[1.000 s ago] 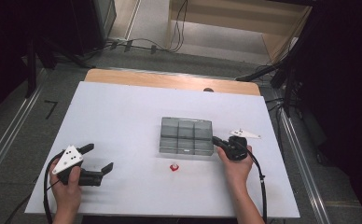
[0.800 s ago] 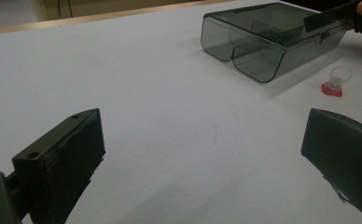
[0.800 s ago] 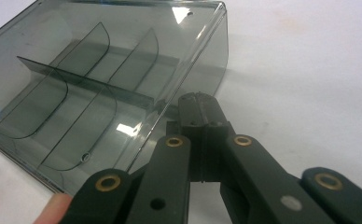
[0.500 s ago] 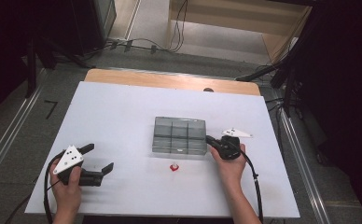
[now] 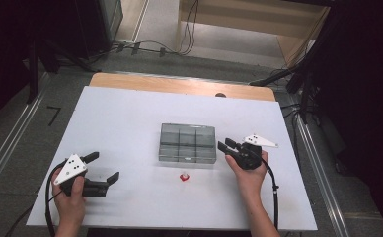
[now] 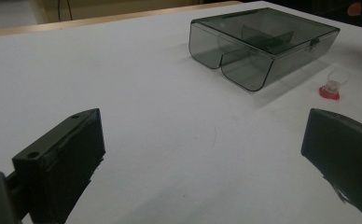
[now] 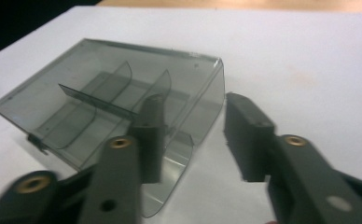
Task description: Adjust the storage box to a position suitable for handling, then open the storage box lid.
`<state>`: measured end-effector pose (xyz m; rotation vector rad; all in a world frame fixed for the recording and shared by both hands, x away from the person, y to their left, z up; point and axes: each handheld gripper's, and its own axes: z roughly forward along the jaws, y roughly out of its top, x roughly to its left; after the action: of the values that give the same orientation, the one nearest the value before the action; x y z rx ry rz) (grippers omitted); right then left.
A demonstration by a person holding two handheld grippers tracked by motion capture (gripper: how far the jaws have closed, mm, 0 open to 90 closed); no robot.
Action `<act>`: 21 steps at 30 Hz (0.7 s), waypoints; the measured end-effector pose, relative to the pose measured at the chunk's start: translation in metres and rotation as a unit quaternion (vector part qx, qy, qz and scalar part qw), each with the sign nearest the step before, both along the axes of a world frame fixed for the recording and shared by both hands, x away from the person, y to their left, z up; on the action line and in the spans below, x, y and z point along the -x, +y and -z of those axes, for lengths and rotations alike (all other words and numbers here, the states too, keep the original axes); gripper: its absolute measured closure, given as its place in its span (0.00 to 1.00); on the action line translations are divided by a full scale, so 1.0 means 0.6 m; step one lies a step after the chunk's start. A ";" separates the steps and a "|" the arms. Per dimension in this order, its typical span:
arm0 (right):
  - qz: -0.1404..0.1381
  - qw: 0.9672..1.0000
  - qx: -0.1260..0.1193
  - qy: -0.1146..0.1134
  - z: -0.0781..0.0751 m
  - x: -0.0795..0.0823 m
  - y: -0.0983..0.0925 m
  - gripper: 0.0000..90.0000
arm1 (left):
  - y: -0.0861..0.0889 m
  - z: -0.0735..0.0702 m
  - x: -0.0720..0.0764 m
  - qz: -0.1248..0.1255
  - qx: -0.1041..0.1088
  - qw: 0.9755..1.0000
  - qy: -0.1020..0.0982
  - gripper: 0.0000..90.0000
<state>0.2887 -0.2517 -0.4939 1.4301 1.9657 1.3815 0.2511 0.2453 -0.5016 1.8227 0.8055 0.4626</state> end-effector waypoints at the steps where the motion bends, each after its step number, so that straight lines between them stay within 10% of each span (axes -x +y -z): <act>1: -0.010 1.000 -0.004 -0.011 -0.008 0.007 -0.002 0.47 | 0.000 0.000 0.000 0.000 0.000 1.000 0.000 0.00; 11: -0.082 0.996 -0.015 -0.024 -0.029 0.036 0.011 0.05 | 0.002 0.000 0.001 0.000 0.007 1.000 0.000 0.00; 21: -0.113 0.993 0.009 -0.029 -0.028 0.048 0.039 0.00 | 0.001 -0.002 0.002 0.005 0.011 1.000 -0.006 0.00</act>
<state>0.2599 -0.2281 -0.4773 1.1729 2.1500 1.4763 0.2499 0.2460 -0.5004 1.8023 0.7897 0.4561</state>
